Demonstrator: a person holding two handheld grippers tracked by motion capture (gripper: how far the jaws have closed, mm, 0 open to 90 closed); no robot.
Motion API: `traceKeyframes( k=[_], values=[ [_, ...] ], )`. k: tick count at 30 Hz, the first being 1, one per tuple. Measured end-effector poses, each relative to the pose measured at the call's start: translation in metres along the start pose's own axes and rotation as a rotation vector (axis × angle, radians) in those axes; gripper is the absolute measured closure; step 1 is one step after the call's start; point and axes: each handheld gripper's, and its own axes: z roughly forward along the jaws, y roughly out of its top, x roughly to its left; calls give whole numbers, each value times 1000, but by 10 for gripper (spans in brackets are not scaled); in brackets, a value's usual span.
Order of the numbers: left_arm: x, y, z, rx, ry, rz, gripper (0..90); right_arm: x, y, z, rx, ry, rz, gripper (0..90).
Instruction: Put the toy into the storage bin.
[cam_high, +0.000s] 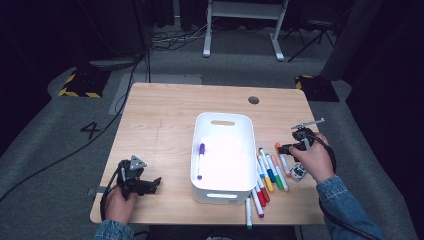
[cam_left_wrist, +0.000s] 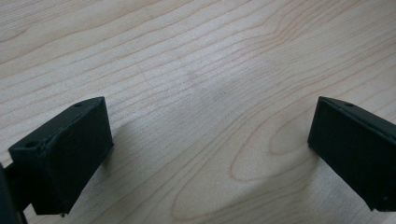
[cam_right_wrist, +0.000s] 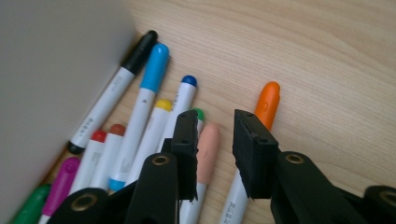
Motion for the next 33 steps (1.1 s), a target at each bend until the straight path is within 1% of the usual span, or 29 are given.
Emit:
traceKeyframes(
  k=[3,4,7,8,10,11,12,14,17,19,22,24,26,29,31,33],
  values=[
    [0,0,0,0,0,0,0,-6,-2,9,22,-14,13,712],
    [0,0,0,0,0,0,0,-8,-3,13,36,-29,19,713],
    [0,0,0,0,0,0,0,-12,-5,20,58,-47,36,713],
    [0,0,0,0,0,0,0,-13,-6,22,70,-56,33,713],
    [0,0,0,1,1,0,0,-15,-8,26,85,-59,53,716],
    [0,0,0,0,0,0,0,-16,-9,28,97,-57,72,722],
    [0,0,0,0,0,0,0,-17,-10,30,101,-67,69,724],
    [0,0,0,0,0,0,0,-18,-11,34,112,-75,90,730],
    [0,0,0,0,0,0,0,-18,-13,38,129,-76,104,733],
    [0,0,0,0,0,0,0,-17,-14,41,137,-67,111,730],
    [0,0,0,0,0,0,0,-15,-14,43,136,-69,108,737],
    [0,0,0,0,0,0,0,-13,-14,44,135,-80,114,749],
    [0,0,0,0,0,0,0,-12,-14,44,134,-74,124,767],
    [0,0,0,0,0,0,0,-10,-13,45,130,-80,130,770],
    [0,0,0,0,0,0,0,-10,-13,45,122,-75,128,770],
    [0,0,0,0,0,0,0,-9,-13,43,115,-71,143,770]
  ],
)
